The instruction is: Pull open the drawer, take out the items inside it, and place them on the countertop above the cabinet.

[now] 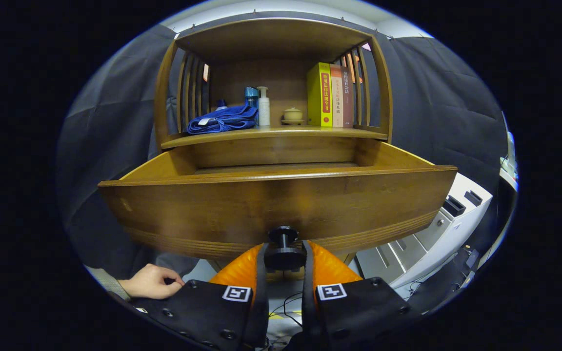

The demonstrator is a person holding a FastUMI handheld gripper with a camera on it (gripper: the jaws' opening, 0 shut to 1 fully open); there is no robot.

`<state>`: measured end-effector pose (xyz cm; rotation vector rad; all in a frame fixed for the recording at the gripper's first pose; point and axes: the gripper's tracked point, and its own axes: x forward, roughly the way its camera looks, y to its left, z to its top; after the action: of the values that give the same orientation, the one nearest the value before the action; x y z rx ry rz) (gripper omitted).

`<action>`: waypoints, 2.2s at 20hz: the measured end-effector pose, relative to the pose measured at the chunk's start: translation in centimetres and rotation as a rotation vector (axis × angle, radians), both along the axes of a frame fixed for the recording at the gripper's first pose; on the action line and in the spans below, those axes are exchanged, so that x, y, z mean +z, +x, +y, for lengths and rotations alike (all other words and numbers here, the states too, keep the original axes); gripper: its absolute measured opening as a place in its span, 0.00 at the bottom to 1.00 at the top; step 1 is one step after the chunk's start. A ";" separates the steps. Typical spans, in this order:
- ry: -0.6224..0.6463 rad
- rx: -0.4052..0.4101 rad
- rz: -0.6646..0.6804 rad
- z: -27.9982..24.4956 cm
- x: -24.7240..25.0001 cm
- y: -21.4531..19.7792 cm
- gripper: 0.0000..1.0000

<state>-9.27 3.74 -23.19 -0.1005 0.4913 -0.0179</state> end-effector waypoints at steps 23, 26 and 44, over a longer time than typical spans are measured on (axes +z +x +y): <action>0.023 0.012 -0.068 0.4 4.6 -1.7 0.99; 0.016 0.015 -0.082 0.3 6.5 -1.6 0.99; 0.023 0.066 0.075 -0.2 12.1 13.0 0.99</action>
<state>3.75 3.58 -11.07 -0.0952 0.5629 0.0561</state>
